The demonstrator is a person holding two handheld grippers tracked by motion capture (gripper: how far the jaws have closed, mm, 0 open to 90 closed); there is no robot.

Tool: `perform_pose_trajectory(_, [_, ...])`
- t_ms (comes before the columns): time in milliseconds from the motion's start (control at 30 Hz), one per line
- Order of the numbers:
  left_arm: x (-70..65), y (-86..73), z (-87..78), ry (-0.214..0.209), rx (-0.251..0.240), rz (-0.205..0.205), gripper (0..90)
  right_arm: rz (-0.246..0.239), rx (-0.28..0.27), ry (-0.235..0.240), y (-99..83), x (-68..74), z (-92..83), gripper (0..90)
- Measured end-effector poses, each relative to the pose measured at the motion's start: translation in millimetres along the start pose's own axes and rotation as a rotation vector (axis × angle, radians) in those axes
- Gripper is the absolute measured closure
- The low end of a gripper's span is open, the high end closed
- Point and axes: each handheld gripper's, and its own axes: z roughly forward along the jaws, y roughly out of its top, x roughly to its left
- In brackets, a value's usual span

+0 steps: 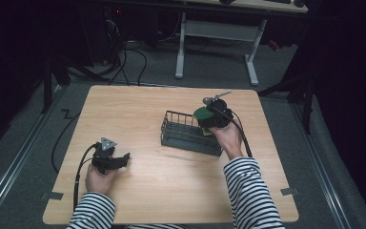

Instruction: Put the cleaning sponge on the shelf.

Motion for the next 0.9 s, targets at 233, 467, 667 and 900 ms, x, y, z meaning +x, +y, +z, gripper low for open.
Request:
perform_pose_trajectory(233, [0.0, 0.0, 0.0, 0.001, 0.000, 0.000, 26.0, -0.012, 0.017, 0.009, -4.0, -1.7, 2.2, 27.8])
perform_pose_trajectory(467, [0.0, 0.0, 0.0, 0.001, 0.000, 0.001, 26.0, -0.019, 0.020, 0.001, -7.7, -0.7, 0.2, 30.0])
perform_pose_trajectory(667, [0.0, 0.0, 0.0, 0.001, 0.000, 0.000, 26.1, -0.044, 0.027, -0.019, -12.3, 4.1, 0.8, 29.4])
perform_pose_trajectory(900, [0.0, 0.0, 0.0, 0.001, 0.000, 0.001, 26.0, -0.056, 0.042, -0.023, -18.4, 6.3, 4.4, 28.9])
